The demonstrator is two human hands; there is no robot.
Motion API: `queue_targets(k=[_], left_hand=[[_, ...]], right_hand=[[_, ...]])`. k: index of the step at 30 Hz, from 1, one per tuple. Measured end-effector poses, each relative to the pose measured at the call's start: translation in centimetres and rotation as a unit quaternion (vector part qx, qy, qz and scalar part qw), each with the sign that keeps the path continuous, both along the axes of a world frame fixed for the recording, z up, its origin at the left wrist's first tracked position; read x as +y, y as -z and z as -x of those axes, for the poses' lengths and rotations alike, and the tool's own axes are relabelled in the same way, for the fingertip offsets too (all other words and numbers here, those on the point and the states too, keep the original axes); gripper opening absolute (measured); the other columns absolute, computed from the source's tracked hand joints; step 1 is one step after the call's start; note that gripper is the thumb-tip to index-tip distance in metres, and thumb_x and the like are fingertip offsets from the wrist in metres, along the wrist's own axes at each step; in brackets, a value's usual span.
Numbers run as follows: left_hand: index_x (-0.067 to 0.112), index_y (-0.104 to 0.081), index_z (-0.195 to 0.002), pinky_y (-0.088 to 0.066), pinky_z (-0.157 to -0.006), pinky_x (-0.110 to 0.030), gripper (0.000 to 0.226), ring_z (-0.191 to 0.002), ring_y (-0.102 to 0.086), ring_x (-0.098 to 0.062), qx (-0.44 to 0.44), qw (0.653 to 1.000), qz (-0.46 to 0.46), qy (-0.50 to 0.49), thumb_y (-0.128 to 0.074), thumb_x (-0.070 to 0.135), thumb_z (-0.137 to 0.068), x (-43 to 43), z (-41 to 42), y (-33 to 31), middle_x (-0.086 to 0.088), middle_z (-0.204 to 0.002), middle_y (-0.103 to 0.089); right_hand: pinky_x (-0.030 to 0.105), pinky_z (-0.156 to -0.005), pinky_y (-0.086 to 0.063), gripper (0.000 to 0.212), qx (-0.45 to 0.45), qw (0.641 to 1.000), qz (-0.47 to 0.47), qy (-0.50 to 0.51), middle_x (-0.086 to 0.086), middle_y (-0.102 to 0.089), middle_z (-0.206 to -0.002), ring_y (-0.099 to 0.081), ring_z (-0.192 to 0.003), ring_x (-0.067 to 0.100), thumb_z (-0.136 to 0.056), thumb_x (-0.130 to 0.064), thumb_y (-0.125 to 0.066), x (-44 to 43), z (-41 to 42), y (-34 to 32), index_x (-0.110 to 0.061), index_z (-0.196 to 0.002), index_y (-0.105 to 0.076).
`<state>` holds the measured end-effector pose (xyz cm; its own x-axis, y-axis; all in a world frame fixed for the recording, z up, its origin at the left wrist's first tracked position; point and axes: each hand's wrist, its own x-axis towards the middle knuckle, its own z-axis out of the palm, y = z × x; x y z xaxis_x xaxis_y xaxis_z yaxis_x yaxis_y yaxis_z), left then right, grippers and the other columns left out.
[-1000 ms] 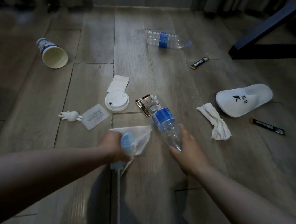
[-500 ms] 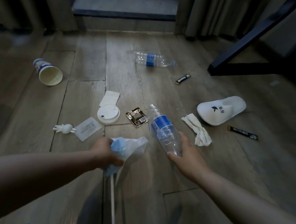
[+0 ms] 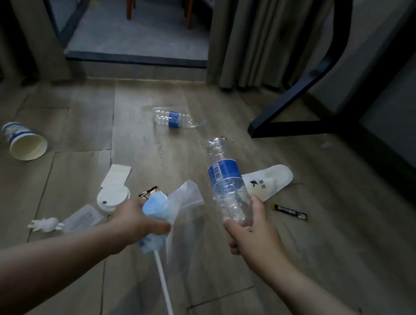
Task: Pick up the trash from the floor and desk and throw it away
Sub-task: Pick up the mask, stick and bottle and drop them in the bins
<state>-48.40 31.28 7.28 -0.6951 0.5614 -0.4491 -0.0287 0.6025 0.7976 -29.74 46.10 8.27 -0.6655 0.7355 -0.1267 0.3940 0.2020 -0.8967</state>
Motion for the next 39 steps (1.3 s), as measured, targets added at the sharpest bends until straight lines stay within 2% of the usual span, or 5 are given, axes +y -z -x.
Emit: queue_targets(k=[11,19,27,30,39], left_hand=[[0.016,-0.062,-0.073,-0.050,-0.046,-0.026,0.023,-0.053,-0.062,-0.021,-0.028,0.999,-0.045,0.000,-0.082,0.008,-0.067,7.0,-1.2,-12.7,-0.003,-0.058,-0.068],[0.019,-0.064,-0.078,-0.054,-0.046,-0.027,0.030,-0.048,-0.065,-0.010,-0.022,0.998,-0.055,0.023,-0.086,0.012,-0.060,7.9,-3.9,-36.3,0.001,-0.057,-0.069],[0.015,-0.068,-0.085,-0.046,-0.040,-0.021,0.035,-0.049,-0.067,-0.014,-0.026,0.994,-0.092,0.060,-0.087,0.014,-0.056,7.3,-7.3,-59.4,-0.002,-0.062,-0.071],[0.017,-0.067,-0.084,-0.044,-0.038,-0.022,0.035,-0.047,-0.065,-0.015,-0.018,0.989,-0.116,0.093,-0.088,0.017,-0.056,7.3,-9.2,-68.4,-0.003,-0.062,-0.071],[0.019,-0.069,-0.084,-0.054,-0.053,-0.029,0.032,-0.066,-0.071,-0.017,0.004,0.958,-0.225,0.180,-0.087,0.027,-0.059,5.8,-15.8,-88.0,-0.002,-0.075,-0.073]], right_hand=[[0.049,-0.079,-0.056,0.067,0.014,0.989,0.020,0.143,-0.007,-0.067,-0.090,-0.067,-0.079,0.022,-0.077,-0.032,-0.071,4.5,-3.5,-9.6,-0.048,-0.132,-0.036],[0.030,-0.071,-0.055,0.068,-0.027,0.990,0.007,0.141,-0.019,-0.067,-0.088,-0.064,-0.070,0.001,-0.074,-0.038,-0.067,3.6,-6.5,-33.6,-0.053,-0.131,-0.032],[0.044,-0.081,-0.056,0.062,0.030,0.982,0.011,0.185,-0.021,-0.066,-0.098,-0.067,-0.082,0.012,-0.077,-0.037,-0.068,0.8,-10.5,-56.9,-0.063,-0.123,-0.034],[0.045,-0.083,-0.056,0.068,0.037,0.976,-0.018,0.213,-0.013,-0.065,-0.106,-0.068,-0.088,0.016,-0.082,-0.033,-0.068,0.4,-13.0,-66.4,-0.044,-0.139,-0.032],[0.019,-0.056,-0.053,0.065,0.117,0.936,-0.072,0.324,-0.009,-0.064,-0.097,-0.068,-0.065,0.008,-0.085,-0.028,-0.069,-4.6,-21.0,-86.6,-0.044,-0.138,-0.035]])
